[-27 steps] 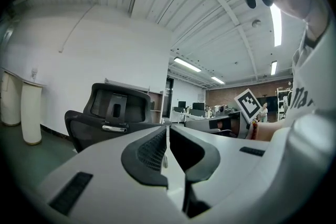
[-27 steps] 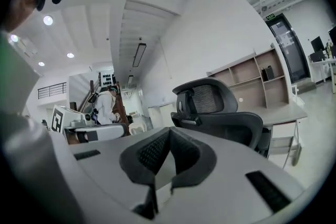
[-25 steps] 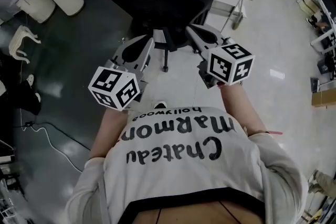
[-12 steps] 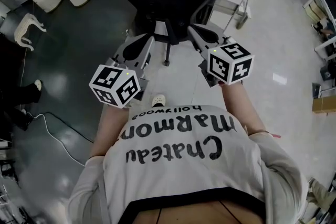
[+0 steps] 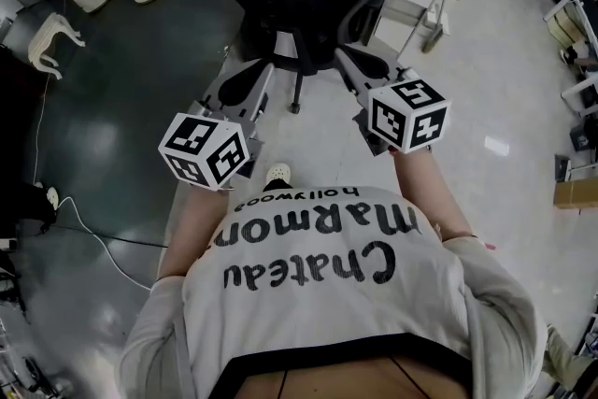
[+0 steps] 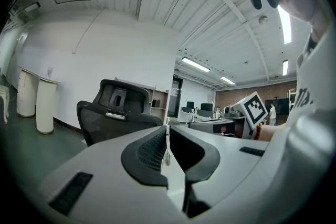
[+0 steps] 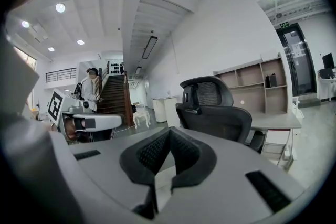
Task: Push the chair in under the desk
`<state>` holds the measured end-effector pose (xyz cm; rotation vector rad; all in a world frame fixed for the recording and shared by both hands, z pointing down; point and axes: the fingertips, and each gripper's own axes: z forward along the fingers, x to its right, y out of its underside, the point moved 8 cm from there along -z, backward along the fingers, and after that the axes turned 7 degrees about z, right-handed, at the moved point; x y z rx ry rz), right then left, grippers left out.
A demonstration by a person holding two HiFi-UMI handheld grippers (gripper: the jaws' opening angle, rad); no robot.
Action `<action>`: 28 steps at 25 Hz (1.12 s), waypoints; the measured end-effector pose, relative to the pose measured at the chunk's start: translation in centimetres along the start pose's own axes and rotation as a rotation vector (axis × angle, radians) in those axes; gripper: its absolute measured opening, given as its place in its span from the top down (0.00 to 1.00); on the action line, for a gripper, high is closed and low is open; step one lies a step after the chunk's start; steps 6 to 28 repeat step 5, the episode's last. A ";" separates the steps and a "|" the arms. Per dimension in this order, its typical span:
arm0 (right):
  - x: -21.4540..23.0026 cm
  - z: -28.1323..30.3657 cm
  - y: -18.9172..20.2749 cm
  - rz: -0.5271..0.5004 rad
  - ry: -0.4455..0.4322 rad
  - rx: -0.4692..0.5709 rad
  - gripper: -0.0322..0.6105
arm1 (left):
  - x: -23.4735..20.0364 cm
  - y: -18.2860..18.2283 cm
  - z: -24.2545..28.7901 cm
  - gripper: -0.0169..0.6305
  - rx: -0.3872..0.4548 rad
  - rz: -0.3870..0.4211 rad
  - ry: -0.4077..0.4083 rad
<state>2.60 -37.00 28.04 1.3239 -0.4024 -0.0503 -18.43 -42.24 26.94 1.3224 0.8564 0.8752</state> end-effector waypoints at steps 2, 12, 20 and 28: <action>0.0 -0.3 0.1 -0.002 0.001 -0.001 0.94 | 0.2 0.1 -0.1 0.93 0.001 0.000 -0.003; 0.1 -0.6 0.1 -0.005 0.003 -0.001 0.94 | 0.6 0.1 -0.1 0.93 0.001 -0.002 -0.007; 0.1 -0.6 0.1 -0.005 0.003 -0.001 0.94 | 0.6 0.1 -0.1 0.93 0.001 -0.002 -0.007; 0.1 -0.6 0.1 -0.005 0.003 -0.001 0.94 | 0.6 0.1 -0.1 0.93 0.001 -0.002 -0.007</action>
